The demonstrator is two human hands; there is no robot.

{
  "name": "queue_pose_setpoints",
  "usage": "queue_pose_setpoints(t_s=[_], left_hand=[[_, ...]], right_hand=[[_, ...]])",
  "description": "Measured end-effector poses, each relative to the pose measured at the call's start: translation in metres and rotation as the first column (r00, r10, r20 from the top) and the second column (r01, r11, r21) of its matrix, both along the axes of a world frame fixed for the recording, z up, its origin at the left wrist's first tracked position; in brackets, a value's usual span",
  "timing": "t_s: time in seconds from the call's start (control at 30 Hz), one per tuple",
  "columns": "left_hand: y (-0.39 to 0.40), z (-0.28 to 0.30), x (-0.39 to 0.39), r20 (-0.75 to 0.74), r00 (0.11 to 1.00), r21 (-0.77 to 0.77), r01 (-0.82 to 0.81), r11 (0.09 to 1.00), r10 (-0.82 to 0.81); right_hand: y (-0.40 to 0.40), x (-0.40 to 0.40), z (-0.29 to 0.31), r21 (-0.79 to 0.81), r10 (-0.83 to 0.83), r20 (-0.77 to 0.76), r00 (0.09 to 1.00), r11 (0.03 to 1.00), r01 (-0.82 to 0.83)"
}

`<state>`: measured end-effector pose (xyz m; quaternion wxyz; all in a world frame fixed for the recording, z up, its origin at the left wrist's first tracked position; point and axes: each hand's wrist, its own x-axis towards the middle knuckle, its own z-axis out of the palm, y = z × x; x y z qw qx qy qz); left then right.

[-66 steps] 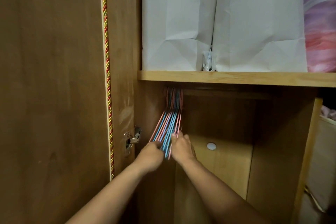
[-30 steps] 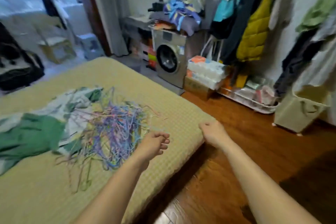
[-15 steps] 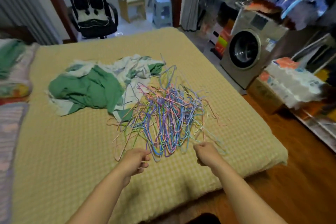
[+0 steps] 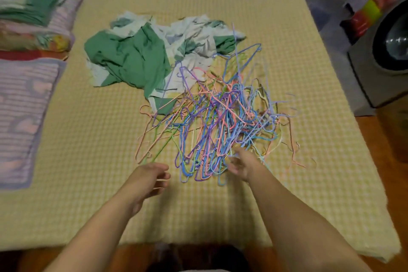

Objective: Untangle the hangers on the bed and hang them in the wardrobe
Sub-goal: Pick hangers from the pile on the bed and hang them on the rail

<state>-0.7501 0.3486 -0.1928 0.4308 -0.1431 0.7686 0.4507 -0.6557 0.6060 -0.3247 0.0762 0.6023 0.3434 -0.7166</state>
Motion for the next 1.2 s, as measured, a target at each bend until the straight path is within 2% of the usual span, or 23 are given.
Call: queue_pose_setpoints(t_s=[0.07,0.13,0.2,0.27,0.33,0.4,0.47,0.5,0.67,0.83,0.93,1.0,1.03,1.1,1.13,1.2], left_hand=[[0.014,-0.002,0.013,0.015,1.000,-0.002,-0.022,1.000,0.022],[0.024,-0.001,0.028,0.055,0.998,0.000,-0.030,1.000,0.030],[0.033,-0.001,0.042,0.111,0.994,0.003,-0.020,1.000,0.019],[0.039,0.003,0.049,0.149,0.989,0.015,-0.006,1.000,0.004],[0.043,0.006,0.051,0.162,0.987,0.034,-0.014,0.999,0.008],[0.045,0.007,0.048,0.172,0.985,0.064,-0.018,0.998,0.007],[0.050,0.013,0.046,0.180,0.983,0.095,0.006,0.995,-0.023],[0.050,0.009,0.045,0.186,0.982,0.102,0.010,0.995,-0.029],[0.075,0.018,0.051,0.201,0.968,0.187,0.115,0.976,-0.153],[0.121,0.032,0.077,0.187,0.921,0.275,0.285,0.918,-0.342],[0.147,0.044,0.097,0.185,0.898,0.358,0.316,0.879,-0.399],[0.160,0.051,0.106,0.157,0.898,0.428,0.313,0.848,-0.411],[0.163,0.052,0.105,0.121,0.924,0.446,0.275,0.852,-0.362],[0.160,0.053,0.093,0.033,0.988,0.406,0.126,0.905,-0.152],[0.153,0.053,0.082,-0.016,0.999,0.372,0.046,0.927,-0.044],[0.131,0.052,0.059,-0.113,0.989,0.309,-0.059,0.949,0.098]], right_hand=[[0.015,-0.016,-0.010,-0.099,-0.081,-0.059,0.995,0.992,0.075],[0.025,-0.022,-0.009,-0.110,-0.106,-0.076,0.991,0.989,0.097],[0.038,-0.013,0.002,0.033,-0.064,-0.056,0.996,0.997,0.066],[0.052,0.013,0.015,0.250,0.017,-0.024,1.000,0.968,-0.011],[0.060,0.047,0.029,0.332,0.080,-0.072,0.994,0.942,-0.051],[0.058,0.083,0.051,0.232,-0.035,-0.206,0.978,0.969,0.083],[0.047,0.122,0.083,0.130,-0.187,-0.330,0.925,0.962,0.241],[0.040,0.134,0.091,0.111,-0.207,-0.361,0.909,0.958,0.263],[0.023,0.173,0.124,0.287,-0.104,-0.239,0.966,0.942,0.173],[0.016,0.171,0.155,0.437,-0.080,-0.205,0.975,0.884,0.165],[-0.012,0.151,0.164,0.550,0.129,-0.183,0.975,0.835,-0.007],[-0.037,0.128,0.169,0.636,0.329,-0.228,0.916,0.763,-0.116],[-0.048,0.118,0.167,0.705,0.442,-0.229,0.868,0.690,-0.165],[-0.062,0.101,0.160,0.798,0.677,-0.195,0.710,0.530,-0.286],[-0.063,0.096,0.154,0.787,0.754,-0.208,0.623,0.508,-0.352],[-0.049,0.087,0.139,0.677,0.789,-0.271,0.551,0.563,-0.473]])
